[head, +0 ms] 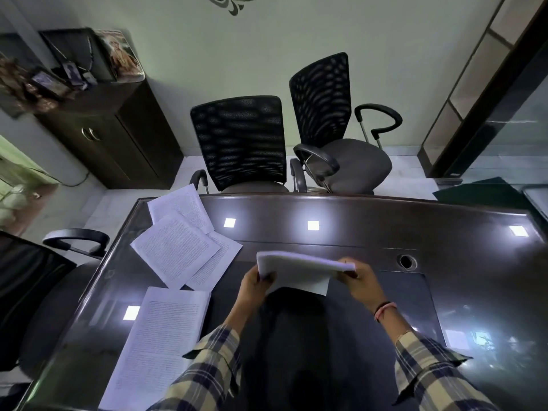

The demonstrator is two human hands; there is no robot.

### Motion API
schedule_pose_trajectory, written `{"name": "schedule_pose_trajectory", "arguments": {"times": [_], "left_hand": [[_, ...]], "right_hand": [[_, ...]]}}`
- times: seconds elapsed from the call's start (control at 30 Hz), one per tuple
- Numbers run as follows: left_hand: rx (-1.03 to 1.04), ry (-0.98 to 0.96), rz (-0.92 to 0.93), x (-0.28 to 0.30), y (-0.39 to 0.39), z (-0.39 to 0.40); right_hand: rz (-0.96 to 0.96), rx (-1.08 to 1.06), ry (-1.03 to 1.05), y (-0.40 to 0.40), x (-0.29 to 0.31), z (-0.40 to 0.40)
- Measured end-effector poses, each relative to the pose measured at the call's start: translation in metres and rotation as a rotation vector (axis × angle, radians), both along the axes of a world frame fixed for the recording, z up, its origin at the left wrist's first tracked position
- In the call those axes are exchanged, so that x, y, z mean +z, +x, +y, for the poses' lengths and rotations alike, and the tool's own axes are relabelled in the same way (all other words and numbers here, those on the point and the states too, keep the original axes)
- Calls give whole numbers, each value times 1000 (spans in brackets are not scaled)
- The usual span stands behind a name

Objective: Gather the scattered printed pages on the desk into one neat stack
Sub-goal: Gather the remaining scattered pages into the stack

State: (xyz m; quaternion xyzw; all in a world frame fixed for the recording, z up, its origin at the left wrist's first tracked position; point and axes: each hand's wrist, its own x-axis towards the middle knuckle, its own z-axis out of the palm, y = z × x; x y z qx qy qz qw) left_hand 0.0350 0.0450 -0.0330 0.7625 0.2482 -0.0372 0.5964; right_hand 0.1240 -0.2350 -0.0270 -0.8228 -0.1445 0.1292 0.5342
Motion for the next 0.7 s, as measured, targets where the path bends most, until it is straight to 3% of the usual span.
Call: {"name": "schedule_pose_trajectory", "arguments": {"times": [0.17, 0.27, 0.33, 0.43, 0.7], "left_hand": [[-66, 134, -37, -16, -9, 0], [64, -25, 0, 12, -4, -6], [21, 7, -48, 24, 0, -8], [-39, -140, -60, 46, 0, -18], [-43, -292, -155, 60, -6, -35]], "right_hand": [[-113, 92, -96, -7, -11, -6], [-53, 31, 29, -1, 8, 1], [34, -53, 110, 6, 25, 10], [122, -97, 217, 13, 32, 15], [257, -24, 408, 2, 37, 14]]}}
